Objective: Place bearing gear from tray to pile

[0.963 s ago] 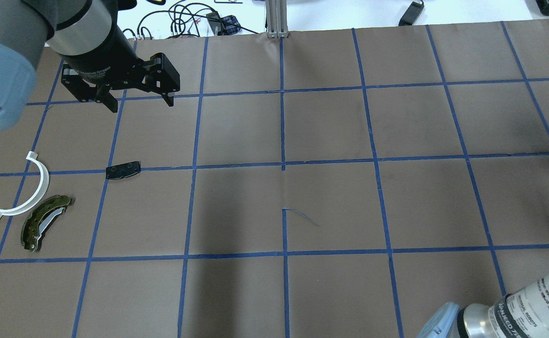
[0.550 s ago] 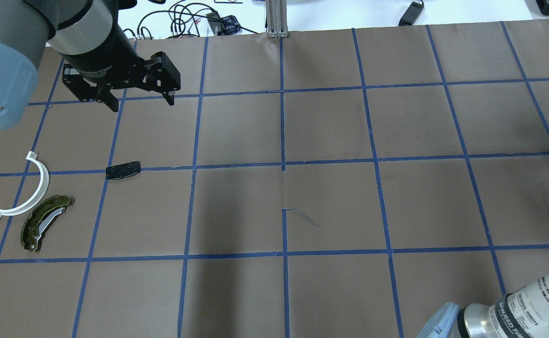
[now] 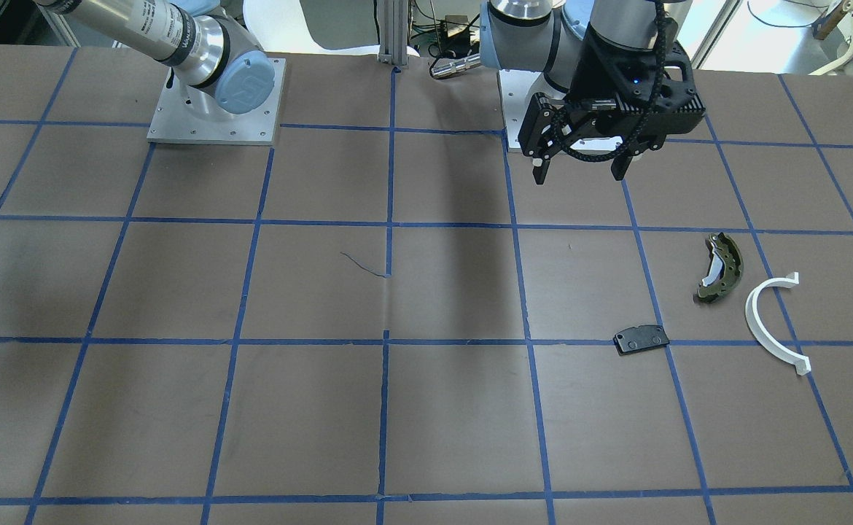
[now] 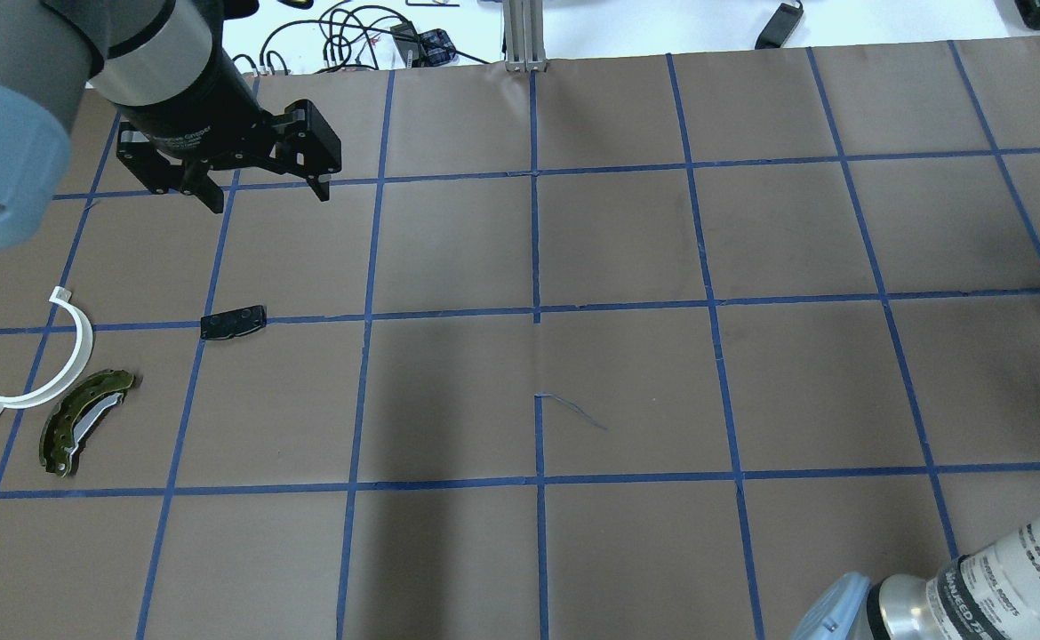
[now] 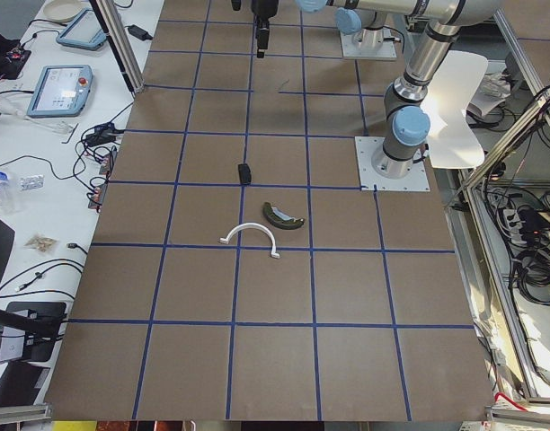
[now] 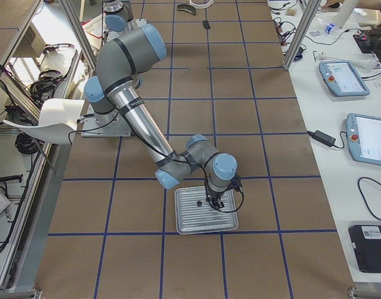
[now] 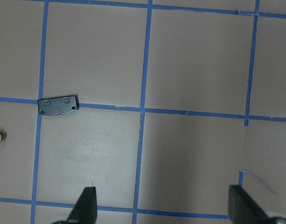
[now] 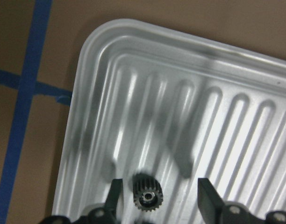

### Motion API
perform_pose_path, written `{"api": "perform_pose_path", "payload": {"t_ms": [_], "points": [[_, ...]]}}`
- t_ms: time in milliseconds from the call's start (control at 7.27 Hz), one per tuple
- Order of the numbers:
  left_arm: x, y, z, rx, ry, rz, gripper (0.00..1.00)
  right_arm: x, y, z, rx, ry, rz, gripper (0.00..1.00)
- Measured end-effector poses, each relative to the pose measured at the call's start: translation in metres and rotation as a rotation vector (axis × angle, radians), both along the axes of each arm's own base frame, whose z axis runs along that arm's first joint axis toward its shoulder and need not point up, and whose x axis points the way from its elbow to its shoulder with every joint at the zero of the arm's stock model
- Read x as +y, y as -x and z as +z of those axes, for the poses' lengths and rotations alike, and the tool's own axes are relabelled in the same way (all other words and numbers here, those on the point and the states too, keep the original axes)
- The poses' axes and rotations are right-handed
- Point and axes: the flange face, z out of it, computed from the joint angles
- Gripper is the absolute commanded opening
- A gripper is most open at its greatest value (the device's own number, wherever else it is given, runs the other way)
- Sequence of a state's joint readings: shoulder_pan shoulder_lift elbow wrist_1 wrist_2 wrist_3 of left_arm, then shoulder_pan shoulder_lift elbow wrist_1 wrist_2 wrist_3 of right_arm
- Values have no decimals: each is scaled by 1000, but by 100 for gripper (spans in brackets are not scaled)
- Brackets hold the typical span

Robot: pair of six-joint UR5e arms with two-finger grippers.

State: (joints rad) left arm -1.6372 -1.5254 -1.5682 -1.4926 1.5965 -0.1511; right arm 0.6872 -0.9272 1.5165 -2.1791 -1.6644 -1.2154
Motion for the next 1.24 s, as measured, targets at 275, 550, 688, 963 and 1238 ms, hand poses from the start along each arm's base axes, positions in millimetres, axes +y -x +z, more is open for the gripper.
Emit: {"api": "perform_pose_path", "payload": {"t_ms": [275,550,688,963,1238], "points": [[1,0,2,2,3,0,100,1,-1,-2,-6,-5,0,52],[-1,0,-1,1,-2,1,100,1,-2,-3,-10,-8,0,25],[-1,-1,0,0,0,0,100,2,-2,-4,-12,-10,0,4],[0,0,1,1,0,-6,100,2,-2,-4,-12,-14,-2,0],[0,1,1,2,2,-6,100,4,-4,6,-16,-26,-7,0]]}}
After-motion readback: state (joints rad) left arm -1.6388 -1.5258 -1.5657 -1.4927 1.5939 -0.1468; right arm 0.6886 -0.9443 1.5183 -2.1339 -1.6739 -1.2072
